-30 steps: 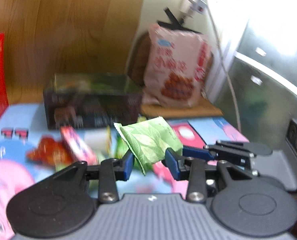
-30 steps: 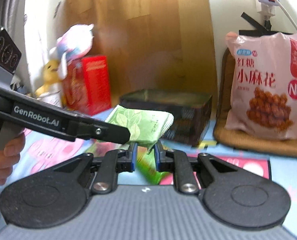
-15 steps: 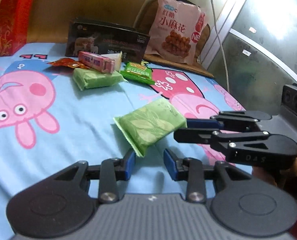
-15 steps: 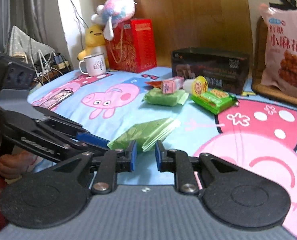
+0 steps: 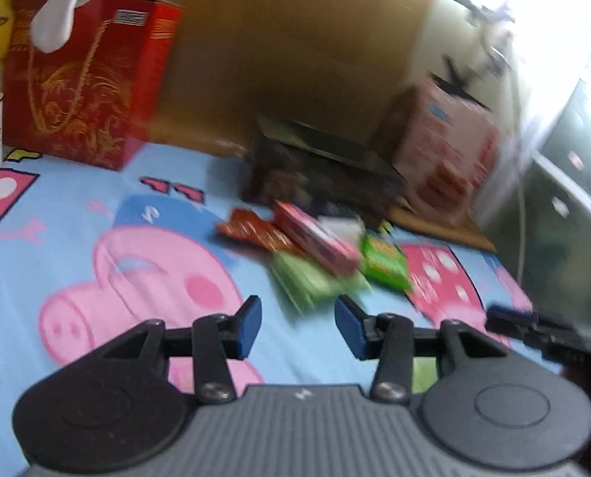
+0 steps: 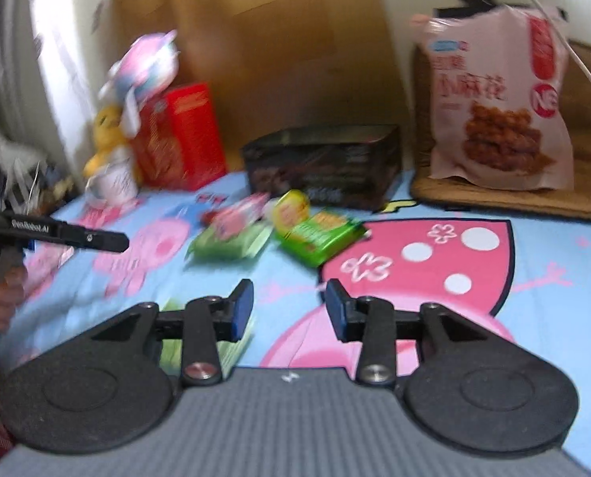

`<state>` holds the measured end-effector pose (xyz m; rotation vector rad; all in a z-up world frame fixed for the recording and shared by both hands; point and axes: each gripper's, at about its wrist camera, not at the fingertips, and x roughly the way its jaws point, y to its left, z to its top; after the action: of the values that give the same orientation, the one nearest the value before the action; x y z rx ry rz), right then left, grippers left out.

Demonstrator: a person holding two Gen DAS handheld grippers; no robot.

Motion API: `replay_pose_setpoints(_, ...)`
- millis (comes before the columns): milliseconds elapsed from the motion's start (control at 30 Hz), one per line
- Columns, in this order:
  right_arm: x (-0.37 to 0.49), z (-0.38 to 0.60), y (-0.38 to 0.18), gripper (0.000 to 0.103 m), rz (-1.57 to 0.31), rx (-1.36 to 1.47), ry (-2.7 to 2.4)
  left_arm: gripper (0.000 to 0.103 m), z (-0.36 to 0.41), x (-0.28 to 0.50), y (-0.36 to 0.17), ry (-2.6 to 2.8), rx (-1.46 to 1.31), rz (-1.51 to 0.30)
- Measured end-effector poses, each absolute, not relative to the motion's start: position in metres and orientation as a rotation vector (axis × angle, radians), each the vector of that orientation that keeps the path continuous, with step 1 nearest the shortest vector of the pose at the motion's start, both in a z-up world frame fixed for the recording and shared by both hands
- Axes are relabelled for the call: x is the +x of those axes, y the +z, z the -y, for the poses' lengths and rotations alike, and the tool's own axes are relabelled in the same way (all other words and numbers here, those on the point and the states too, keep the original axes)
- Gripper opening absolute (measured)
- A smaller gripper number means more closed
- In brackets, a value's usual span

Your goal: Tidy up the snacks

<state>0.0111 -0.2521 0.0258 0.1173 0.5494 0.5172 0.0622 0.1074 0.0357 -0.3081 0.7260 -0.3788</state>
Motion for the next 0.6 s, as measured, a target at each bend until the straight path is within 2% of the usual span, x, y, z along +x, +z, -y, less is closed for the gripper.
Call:
replay_pose_setpoints(167,0.041,0.245,0.025,0.043,-0.574,0.228,0.547,0.042,-0.110,0.105,0.036,-0.366,-0.374,-0.736)
replay_pose_setpoints(400,0.100,0.219,0.023,0.042,-0.585,0.214,0.547,0.042,-0.098,0.159,0.024,-0.282,-0.341,-0.740)
replay_pose_setpoints(600,0.141,0.224,0.011,0.043,-0.607,0.321,0.447,0.040,-0.085,0.186,0.000,-0.282,-0.336,-0.819)
